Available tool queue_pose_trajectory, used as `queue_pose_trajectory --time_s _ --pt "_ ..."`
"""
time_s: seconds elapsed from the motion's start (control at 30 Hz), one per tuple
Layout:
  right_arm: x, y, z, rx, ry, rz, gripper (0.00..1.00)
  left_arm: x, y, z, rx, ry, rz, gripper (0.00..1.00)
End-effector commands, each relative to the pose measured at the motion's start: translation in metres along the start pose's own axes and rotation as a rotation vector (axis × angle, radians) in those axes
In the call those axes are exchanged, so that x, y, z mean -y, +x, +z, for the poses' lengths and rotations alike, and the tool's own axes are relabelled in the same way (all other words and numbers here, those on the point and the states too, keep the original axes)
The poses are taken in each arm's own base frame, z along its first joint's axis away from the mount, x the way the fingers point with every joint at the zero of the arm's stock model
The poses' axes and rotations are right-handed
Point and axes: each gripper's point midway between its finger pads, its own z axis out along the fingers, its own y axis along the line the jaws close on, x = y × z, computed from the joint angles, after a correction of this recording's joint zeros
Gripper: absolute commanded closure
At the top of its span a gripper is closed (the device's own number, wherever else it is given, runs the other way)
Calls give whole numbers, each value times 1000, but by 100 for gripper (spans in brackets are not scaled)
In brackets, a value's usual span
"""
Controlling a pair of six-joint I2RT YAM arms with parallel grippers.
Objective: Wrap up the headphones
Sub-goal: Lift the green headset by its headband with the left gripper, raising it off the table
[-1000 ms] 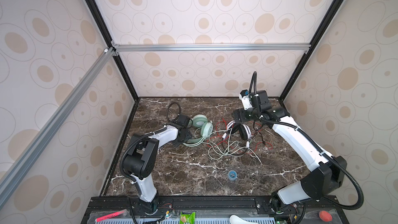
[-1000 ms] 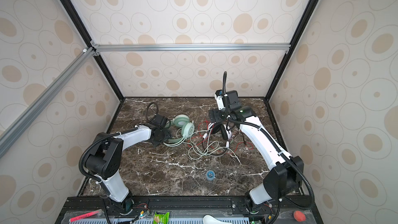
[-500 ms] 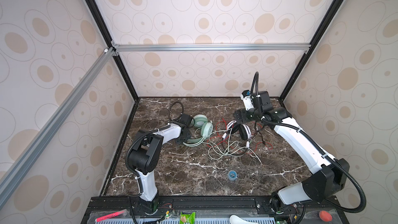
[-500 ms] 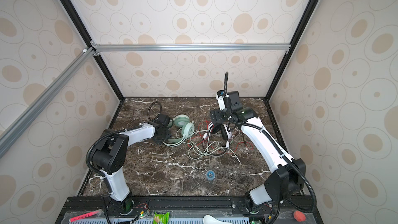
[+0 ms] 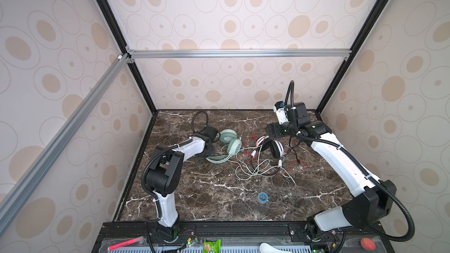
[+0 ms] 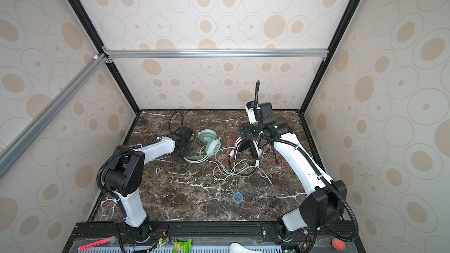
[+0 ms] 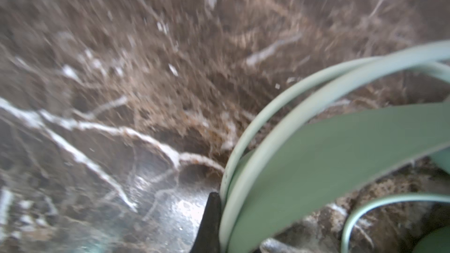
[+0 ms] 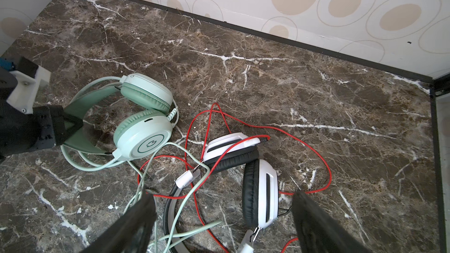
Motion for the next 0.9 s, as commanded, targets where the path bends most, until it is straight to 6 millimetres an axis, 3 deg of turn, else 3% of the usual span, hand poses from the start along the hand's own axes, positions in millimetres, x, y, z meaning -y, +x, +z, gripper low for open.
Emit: queue_pose_trajectory --time_s 0.0,0.1,0.27,0.43,0.63,0.87 --pt "-10 -11 -20 65 -69 -20 10 -2 -60 -44 158 -14 61 100" --pt "-32 -16 -26 134 -201 -24 10 9 -102 -82 260 56 121 100" --pt "-59 -29 -34 218 -370 -3 9 24 -142 -137 341 108 250 100" --pt "-66 -42 -41 296 -434 -12 9 31 -163 -187 399 170 289 100" --pt "-53 -52 -47 419 -526 19 7 40 -188 -256 502 280 313 100" --pt "-55 -46 -41 431 -590 -29 7 36 -189 -284 533 316 342 100"
